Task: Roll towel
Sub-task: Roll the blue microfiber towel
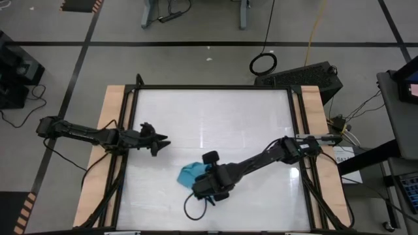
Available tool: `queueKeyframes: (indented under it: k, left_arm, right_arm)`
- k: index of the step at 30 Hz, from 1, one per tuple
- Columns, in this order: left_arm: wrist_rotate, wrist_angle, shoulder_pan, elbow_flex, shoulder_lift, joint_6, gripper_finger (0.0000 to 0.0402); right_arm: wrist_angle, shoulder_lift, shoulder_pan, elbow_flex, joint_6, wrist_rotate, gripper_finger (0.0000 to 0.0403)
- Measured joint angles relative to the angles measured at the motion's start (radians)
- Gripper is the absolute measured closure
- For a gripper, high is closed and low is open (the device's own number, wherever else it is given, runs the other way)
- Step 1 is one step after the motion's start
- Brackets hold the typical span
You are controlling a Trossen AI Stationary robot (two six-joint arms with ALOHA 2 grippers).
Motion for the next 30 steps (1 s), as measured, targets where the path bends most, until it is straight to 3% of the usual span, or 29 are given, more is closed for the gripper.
queueKeyframes:
  k: [6,13,19,24,28,30]
  left_arm:
    - [-0.129,0.128,0.003,0.0,0.0,0.048,0.0159]
    - [-0.312,0.154,0.003,0.0,0.002,0.187,0.0159]
    - [-0.343,0.183,0.003,0.0,0.002,0.237,0.0159]
    - [-0.378,0.237,0.003,0.0,0.002,0.302,0.0159]
    - [-0.323,0.292,0.002,0.0,0.002,0.374,0.0159]
    - [-0.247,0.327,0.003,0.0,0.003,0.38,0.0159]
  right_arm:
    - [-0.149,-0.048,0.037,0.0,0.088,0.083,0.0402]
    - [-0.202,-0.104,0.042,0.0,0.169,0.078,0.0402]
    - [-0.203,-0.143,0.051,0.0,0.181,0.085,0.0402]
    - [-0.204,-0.197,0.049,0.0,0.203,0.155,0.0402]
    - [-0.189,-0.239,0.048,0.0,0.19,0.161,0.0402]
    - [-0.156,-0.262,0.049,0.0,0.168,0.159,0.0402]
